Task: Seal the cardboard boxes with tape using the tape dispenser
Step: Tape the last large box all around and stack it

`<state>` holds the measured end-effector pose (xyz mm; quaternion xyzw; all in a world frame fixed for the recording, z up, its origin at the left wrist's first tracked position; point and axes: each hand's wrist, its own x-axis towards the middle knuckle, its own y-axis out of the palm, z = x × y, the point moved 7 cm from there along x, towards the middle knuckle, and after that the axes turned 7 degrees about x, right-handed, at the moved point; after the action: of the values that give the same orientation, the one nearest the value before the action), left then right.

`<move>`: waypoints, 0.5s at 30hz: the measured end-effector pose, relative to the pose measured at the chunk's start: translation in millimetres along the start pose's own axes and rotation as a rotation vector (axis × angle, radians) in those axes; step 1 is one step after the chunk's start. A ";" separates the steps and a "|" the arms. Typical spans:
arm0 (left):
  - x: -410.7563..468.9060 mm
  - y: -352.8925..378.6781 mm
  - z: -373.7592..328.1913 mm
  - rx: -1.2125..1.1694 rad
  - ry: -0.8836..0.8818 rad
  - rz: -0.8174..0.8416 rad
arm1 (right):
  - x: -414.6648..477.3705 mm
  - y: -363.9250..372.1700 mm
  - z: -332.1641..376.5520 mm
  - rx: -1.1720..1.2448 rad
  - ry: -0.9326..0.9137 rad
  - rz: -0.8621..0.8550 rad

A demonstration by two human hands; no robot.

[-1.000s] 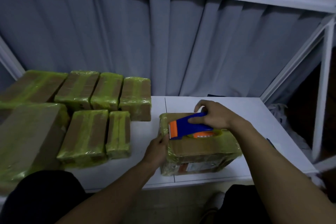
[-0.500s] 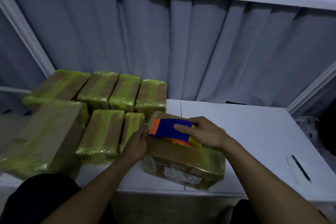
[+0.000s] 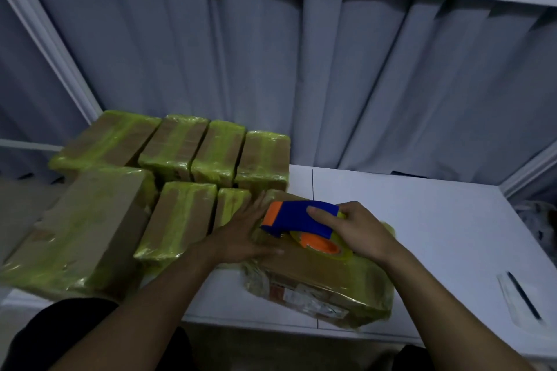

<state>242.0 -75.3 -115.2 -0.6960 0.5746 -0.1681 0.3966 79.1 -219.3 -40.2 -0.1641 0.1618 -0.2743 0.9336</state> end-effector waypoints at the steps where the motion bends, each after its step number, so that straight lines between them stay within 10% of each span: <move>1: 2.1 1.4 5.5 0.065 -0.028 0.012 | 0.4 -1.7 -0.9 0.004 0.006 -0.004; 15: -3.9 -2.9 4.4 0.231 -0.140 0.042 | -30.2 -51.3 4.9 -0.085 0.067 -0.059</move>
<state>245.8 -70.0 -114.9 -0.6434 0.5369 -0.1758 0.5166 33.4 -242.0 -9.2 -0.1992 0.1996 -0.2998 0.9114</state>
